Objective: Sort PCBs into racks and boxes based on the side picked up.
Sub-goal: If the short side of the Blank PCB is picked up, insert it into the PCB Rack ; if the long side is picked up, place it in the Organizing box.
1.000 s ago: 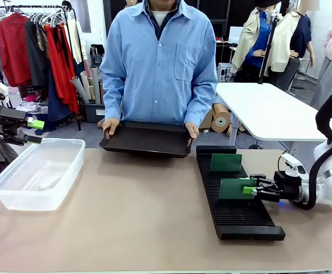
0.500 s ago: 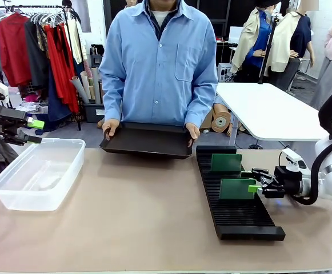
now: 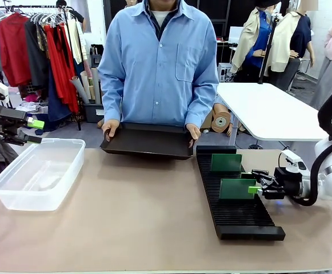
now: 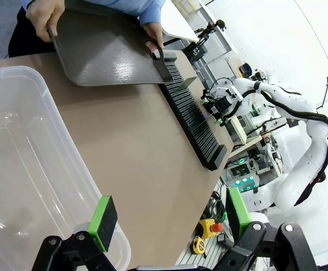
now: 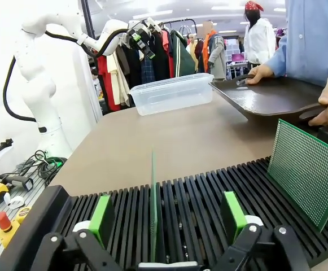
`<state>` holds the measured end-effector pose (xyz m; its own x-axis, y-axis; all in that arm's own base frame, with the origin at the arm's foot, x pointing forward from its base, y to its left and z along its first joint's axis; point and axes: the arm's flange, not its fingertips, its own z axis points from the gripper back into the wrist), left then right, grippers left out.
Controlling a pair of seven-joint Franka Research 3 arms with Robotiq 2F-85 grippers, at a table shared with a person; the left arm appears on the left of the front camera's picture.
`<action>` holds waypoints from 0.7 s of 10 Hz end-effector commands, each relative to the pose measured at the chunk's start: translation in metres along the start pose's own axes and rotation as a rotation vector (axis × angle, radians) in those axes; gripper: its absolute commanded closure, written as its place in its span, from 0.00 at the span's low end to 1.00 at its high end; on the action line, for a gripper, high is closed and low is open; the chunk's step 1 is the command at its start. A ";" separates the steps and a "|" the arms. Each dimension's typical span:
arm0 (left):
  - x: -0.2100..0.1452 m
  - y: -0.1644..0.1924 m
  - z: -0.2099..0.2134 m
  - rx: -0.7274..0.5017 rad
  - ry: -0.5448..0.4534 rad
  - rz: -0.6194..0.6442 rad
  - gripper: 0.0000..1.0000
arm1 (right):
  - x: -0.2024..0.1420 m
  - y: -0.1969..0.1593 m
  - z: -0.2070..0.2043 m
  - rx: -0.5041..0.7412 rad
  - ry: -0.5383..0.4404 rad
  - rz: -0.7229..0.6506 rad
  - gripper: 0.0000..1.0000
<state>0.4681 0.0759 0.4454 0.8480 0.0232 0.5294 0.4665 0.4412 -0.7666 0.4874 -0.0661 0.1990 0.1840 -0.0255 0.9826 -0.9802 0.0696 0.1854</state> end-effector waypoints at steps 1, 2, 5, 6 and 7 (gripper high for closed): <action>0.001 -0.002 0.001 -0.002 0.001 -0.001 0.00 | 0.002 -0.001 0.000 -0.001 -0.001 0.014 0.00; 0.001 -0.002 0.001 -0.002 0.001 -0.001 0.00 | 0.002 -0.001 0.000 -0.001 -0.001 0.014 0.00; 0.001 -0.002 0.001 -0.002 0.001 -0.001 0.00 | 0.002 -0.001 0.000 -0.001 -0.001 0.014 0.00; 0.001 -0.002 0.001 -0.002 0.001 -0.001 0.00 | 0.002 -0.001 0.000 -0.001 -0.001 0.014 0.00; 0.001 -0.002 0.001 -0.002 0.001 -0.001 0.00 | 0.002 -0.001 0.000 -0.001 -0.001 0.014 0.00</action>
<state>0.4681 0.0759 0.4454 0.8480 0.0232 0.5295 0.4665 0.4412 -0.7666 0.4881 -0.0663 0.1995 0.1822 -0.0248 0.9829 -0.9805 0.0696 0.1836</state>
